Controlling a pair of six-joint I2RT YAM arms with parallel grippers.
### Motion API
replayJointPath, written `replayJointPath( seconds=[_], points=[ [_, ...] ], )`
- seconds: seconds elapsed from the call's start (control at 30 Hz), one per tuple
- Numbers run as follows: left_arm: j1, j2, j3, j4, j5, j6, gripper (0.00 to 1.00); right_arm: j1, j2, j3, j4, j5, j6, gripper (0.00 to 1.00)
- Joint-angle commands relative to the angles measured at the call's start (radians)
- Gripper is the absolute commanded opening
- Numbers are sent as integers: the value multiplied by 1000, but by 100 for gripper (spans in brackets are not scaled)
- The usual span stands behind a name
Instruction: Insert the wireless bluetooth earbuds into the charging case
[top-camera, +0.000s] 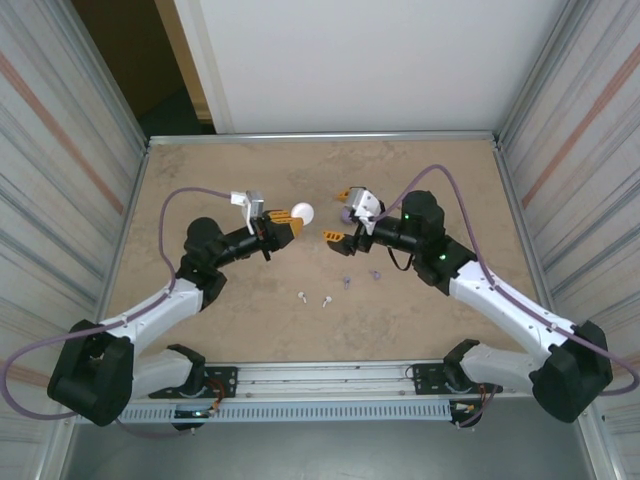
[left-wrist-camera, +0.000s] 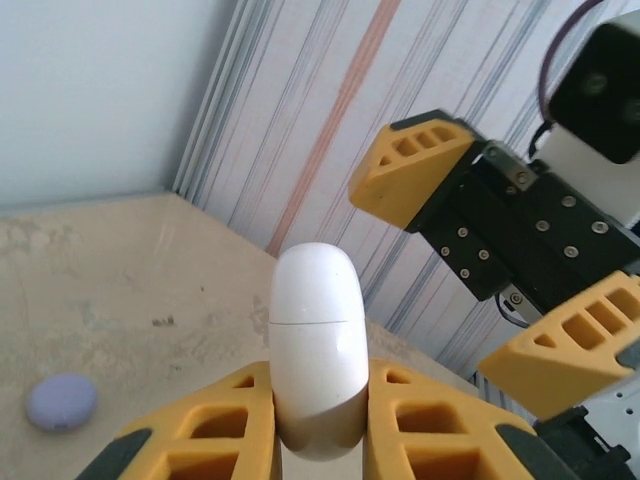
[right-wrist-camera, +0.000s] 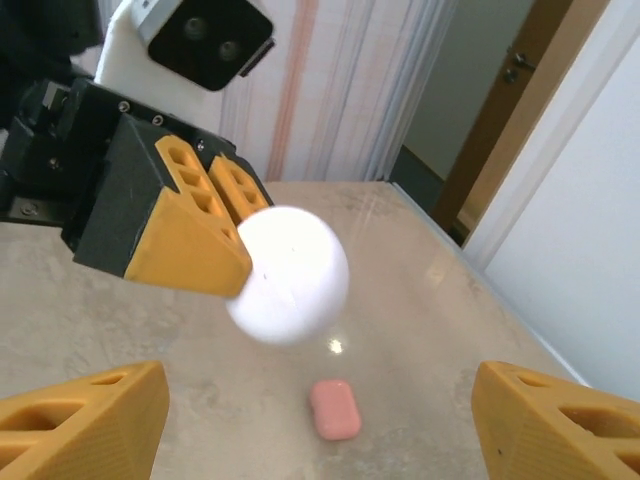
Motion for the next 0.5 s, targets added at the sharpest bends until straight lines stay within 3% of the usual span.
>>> replayJointPath(
  seconds=[0.0, 0.2, 0.47],
  points=[
    [-6, 2, -15, 162, 39, 69, 0, -52, -35, -30, 27, -152, 154, 80],
    [-23, 14, -41, 269, 71, 129, 0, -93, -6, -14, 79, -287, 259, 80],
    [-40, 7, -42, 274, 91, 199, 0, -81, 75, 61, 128, -329, 316, 84]
  ],
)
